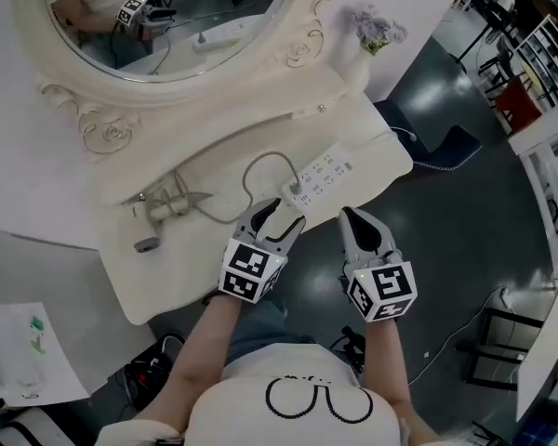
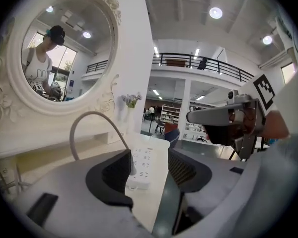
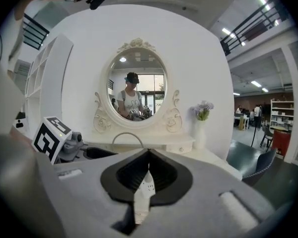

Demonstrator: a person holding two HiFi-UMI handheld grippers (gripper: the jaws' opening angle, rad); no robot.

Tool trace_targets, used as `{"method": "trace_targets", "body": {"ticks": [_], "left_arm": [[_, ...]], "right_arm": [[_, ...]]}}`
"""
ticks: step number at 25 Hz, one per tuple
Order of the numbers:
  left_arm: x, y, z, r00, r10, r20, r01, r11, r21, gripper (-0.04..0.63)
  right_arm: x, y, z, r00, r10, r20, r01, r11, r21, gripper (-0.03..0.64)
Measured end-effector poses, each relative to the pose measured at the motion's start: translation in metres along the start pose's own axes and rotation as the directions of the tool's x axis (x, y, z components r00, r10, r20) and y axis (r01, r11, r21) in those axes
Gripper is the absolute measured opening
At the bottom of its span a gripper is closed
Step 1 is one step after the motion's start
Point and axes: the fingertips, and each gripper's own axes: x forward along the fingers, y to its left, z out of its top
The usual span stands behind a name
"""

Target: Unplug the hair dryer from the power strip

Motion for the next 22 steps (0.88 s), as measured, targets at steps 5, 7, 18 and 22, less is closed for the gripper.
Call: {"method": "trace_targets", "body": {"ticks": [5,7,18,22], "left_arm": [[0.033,0.013,-0.015,0.997,-0.035,-0.069,0.034,0.999,-0.016,0.229],[0.040,0.020,-0.017,0.997,-0.034,-0.074,0.032,0.999,-0.030,0.229],[0.064,0.036,-0.056,0.983,0.019,-0.183,-0.018,1.000,0.005,0.249],[0.079,0.039,-0.067,0.979,0.049,-0.200,-0.047,0.999,0.017,0.252]], "right_arm": [[0.040,-0.005,-0.017,0.994,0.058,-0.089,-0.059,0.998,0.000,0.157],[0.051,-0.012,-0.020,0.993,0.071,-0.094,-0.070,0.997,0.018,0.232],[0.085,-0.035,-0.036,0.972,0.168,-0.162,-0.165,0.986,0.033,0.360],[0.098,-0.035,-0.049,0.951,0.226,-0.209,-0.229,0.973,0.007,0.328]]}}
